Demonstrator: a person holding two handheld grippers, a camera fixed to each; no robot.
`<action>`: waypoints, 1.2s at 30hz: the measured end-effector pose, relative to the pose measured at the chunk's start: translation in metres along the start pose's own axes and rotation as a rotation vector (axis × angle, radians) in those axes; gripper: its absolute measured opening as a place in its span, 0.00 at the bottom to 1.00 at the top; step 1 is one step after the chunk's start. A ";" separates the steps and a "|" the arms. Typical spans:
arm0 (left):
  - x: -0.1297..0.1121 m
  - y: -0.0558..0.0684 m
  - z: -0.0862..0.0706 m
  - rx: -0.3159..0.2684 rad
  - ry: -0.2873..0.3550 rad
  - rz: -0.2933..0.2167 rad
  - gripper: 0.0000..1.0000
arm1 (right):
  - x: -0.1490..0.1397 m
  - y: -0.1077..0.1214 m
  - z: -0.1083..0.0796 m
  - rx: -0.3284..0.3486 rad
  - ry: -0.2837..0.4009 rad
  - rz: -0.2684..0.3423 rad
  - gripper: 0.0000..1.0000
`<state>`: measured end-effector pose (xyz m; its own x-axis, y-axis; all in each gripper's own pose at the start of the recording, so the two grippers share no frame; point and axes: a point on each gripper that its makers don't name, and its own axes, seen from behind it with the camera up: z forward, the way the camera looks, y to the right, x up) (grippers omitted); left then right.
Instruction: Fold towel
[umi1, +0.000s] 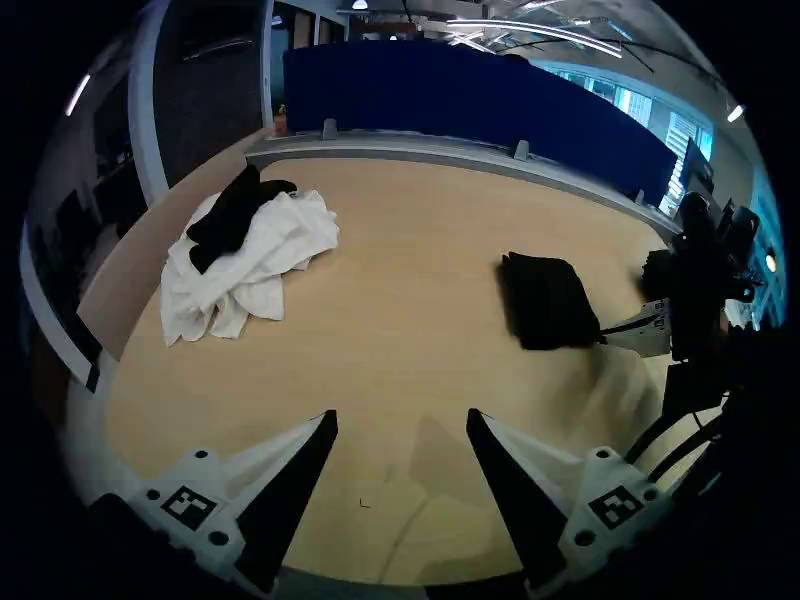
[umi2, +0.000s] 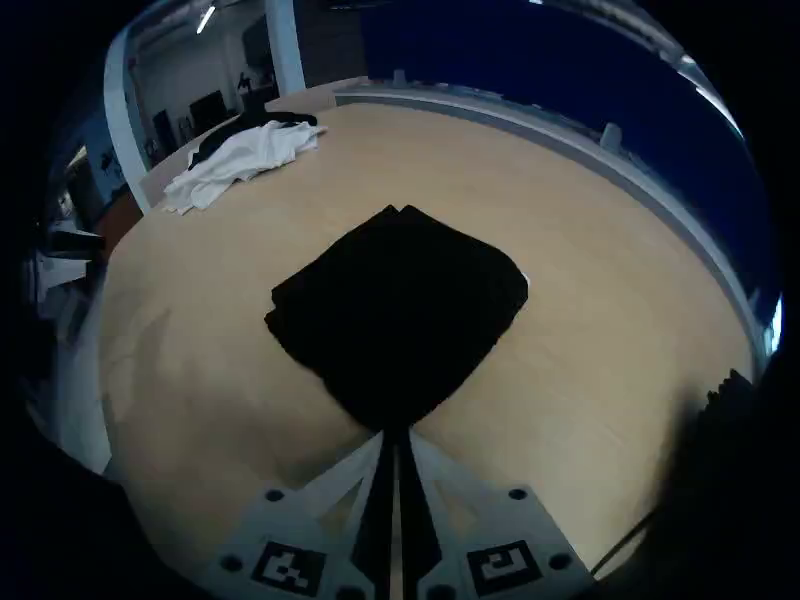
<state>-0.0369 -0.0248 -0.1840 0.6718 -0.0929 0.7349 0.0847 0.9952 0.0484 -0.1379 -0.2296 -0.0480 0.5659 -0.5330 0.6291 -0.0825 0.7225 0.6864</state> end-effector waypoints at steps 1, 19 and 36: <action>0.001 0.000 0.000 0.000 0.000 0.001 0.96 | 0.003 0.000 -0.002 0.001 0.009 0.002 0.02; 0.024 0.010 0.002 -0.012 0.042 0.014 0.96 | 0.156 0.004 -0.095 0.036 0.304 -0.020 0.02; 0.037 0.026 -0.001 -0.033 0.068 0.023 0.96 | 0.193 0.032 -0.149 -0.005 0.395 -0.011 0.02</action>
<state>-0.0088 -0.0024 -0.1566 0.7218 -0.0734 0.6882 0.0925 0.9957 0.0091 0.0907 -0.2442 0.0411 0.8389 -0.3312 0.4320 -0.0710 0.7202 0.6901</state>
